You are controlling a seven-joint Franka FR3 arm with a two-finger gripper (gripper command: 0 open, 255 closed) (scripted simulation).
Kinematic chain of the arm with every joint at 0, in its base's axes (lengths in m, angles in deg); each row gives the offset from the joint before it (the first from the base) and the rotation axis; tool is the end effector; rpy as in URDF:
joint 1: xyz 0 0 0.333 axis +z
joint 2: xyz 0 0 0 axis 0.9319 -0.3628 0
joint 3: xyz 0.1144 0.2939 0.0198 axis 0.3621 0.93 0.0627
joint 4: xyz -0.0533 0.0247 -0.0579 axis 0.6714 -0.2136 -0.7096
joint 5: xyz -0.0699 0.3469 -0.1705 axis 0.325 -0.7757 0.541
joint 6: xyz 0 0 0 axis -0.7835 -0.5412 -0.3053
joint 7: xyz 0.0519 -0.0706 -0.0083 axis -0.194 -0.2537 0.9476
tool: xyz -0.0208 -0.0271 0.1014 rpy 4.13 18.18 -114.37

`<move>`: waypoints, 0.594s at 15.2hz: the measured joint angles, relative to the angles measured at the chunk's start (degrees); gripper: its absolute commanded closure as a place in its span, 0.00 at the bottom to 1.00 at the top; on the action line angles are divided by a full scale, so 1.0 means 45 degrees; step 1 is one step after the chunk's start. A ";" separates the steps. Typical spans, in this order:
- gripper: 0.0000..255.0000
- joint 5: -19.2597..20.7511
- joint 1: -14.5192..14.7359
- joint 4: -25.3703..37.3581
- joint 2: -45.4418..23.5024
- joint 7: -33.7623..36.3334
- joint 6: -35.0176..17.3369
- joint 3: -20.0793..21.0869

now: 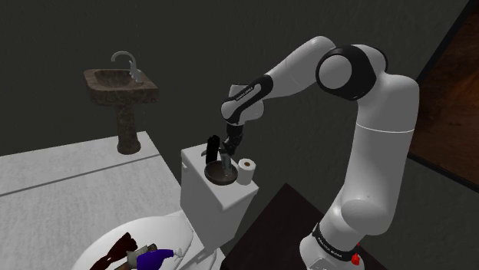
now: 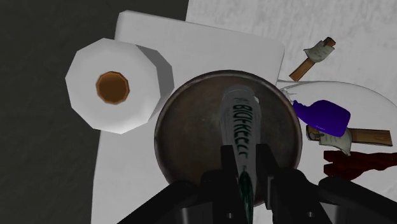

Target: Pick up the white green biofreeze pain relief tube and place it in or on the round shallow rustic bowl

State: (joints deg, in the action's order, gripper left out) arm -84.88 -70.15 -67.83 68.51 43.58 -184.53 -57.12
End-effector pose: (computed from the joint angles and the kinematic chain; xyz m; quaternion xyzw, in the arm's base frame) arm 0.5436 -0.1259 0.2497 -0.9988 0.0032 0.0468 0.0167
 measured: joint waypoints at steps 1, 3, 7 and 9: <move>0.00 0.0000 0.0000 0.0001 0.0000 0.0000 -0.0001 0.0000; 0.00 0.0000 0.0000 0.0002 0.0001 0.0000 -0.0001 0.0000; 0.00 0.0055 0.0012 -0.0009 0.0174 0.0027 0.0158 -0.0028; 0.00 0.0205 0.0088 0.0271 0.0573 0.0197 0.0804 -0.0068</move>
State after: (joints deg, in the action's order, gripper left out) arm -83.96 -69.76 -66.61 71.09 44.47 -180.91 -57.42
